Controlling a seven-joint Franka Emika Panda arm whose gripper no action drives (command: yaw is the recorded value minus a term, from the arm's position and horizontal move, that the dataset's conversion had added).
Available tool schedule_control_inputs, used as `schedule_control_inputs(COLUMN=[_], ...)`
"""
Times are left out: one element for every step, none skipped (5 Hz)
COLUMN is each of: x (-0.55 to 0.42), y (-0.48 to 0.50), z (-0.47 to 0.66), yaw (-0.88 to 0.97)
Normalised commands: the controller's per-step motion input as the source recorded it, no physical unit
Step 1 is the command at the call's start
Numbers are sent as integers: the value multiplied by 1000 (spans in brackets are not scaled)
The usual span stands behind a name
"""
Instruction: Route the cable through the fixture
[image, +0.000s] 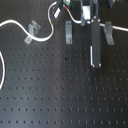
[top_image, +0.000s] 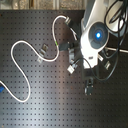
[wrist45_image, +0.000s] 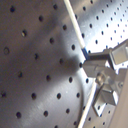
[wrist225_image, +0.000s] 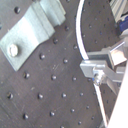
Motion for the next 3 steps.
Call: schedule_control_inputs(x=[448,455,398], y=[-137,-40,-6], z=[-275,-326,-328], yaw=[80,169,271])
